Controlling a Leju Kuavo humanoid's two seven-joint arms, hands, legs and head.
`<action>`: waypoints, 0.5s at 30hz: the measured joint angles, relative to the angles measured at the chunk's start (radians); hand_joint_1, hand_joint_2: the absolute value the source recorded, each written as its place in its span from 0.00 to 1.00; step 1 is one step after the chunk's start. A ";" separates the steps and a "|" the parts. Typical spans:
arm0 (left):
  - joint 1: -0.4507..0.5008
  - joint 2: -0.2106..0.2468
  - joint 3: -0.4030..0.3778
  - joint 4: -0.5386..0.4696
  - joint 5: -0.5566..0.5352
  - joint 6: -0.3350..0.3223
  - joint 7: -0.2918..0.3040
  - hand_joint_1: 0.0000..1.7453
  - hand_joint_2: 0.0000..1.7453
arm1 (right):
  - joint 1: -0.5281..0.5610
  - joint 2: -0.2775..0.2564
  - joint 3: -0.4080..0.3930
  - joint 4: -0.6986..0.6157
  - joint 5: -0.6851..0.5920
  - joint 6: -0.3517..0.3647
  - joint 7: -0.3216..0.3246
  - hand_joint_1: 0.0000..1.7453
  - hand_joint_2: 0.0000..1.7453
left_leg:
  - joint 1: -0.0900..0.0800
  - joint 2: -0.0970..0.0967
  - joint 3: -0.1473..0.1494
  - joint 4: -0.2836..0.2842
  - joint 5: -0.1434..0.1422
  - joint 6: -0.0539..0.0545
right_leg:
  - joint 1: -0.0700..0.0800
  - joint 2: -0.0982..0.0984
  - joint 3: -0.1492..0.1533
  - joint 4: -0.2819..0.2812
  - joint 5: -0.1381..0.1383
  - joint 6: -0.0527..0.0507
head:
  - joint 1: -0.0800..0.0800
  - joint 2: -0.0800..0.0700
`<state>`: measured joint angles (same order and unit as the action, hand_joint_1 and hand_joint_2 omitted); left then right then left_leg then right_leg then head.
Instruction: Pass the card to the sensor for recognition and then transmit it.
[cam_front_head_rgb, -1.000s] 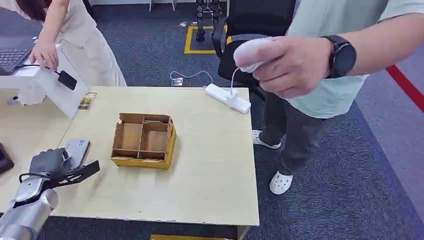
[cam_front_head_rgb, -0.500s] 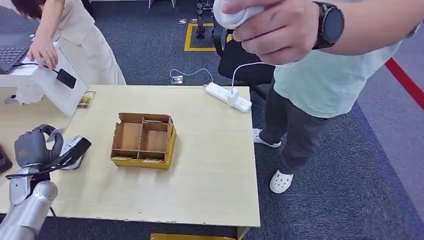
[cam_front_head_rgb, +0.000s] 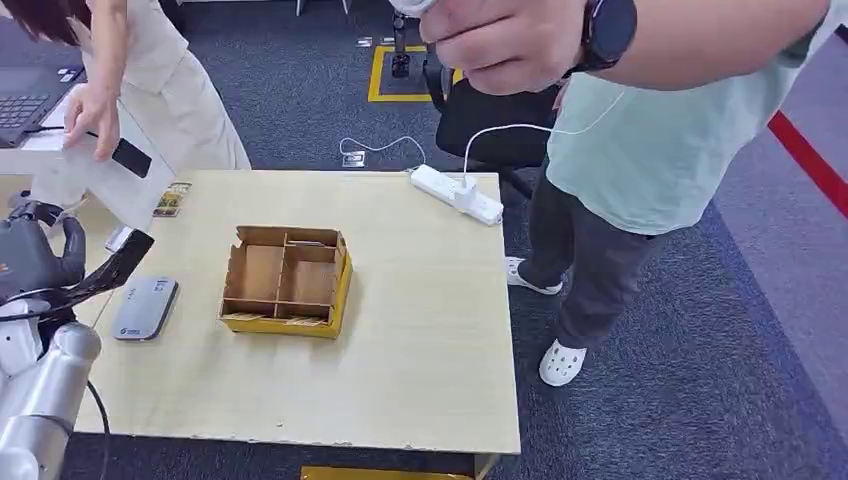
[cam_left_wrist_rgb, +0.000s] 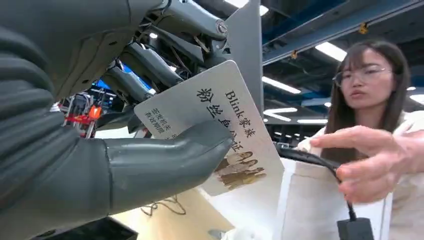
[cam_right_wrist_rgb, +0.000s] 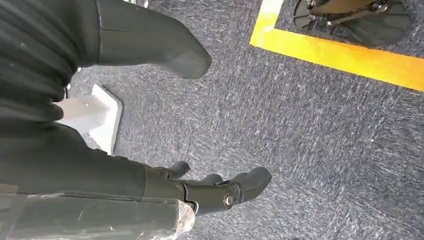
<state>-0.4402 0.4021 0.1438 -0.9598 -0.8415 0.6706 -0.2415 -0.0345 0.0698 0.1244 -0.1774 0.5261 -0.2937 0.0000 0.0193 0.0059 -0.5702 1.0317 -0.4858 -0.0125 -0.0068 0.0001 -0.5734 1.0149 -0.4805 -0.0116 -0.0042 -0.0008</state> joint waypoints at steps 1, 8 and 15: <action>-0.010 -0.002 0.005 0.006 0.000 0.000 -0.003 1.00 1.00 | 0.000 0.000 0.000 0.000 0.002 0.000 0.000 0.00 1.00 | 0.000 0.000 0.000 0.000 0.000 0.000 | 0.000 0.000 0.000 0.000 0.000 0.000 | 0.000 0.000; -0.081 -0.018 0.026 0.050 0.000 0.000 -0.032 1.00 1.00 | -0.003 0.003 0.000 -0.005 0.007 0.000 0.000 0.00 1.00 | 0.000 0.000 0.000 0.000 0.000 0.000 | 0.000 0.000 0.000 0.000 0.000 0.000 | 0.000 0.000; -0.105 -0.048 0.030 0.058 -0.013 0.000 -0.041 1.00 1.00 | -0.005 0.006 0.000 -0.006 0.013 0.000 -0.002 0.00 1.00 | 0.000 0.000 0.000 0.000 0.000 0.000 | 0.000 0.000 0.000 0.000 0.000 0.000 | 0.000 0.000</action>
<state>-0.5451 0.3536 0.1740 -0.9018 -0.8545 0.6706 -0.2823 -0.0396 0.0763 0.1244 -0.1831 0.5386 -0.2937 -0.0023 0.0192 0.0060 -0.5702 1.0321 -0.4858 -0.0124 -0.0068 0.0003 -0.5738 1.0149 -0.4800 -0.0117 -0.0046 -0.0008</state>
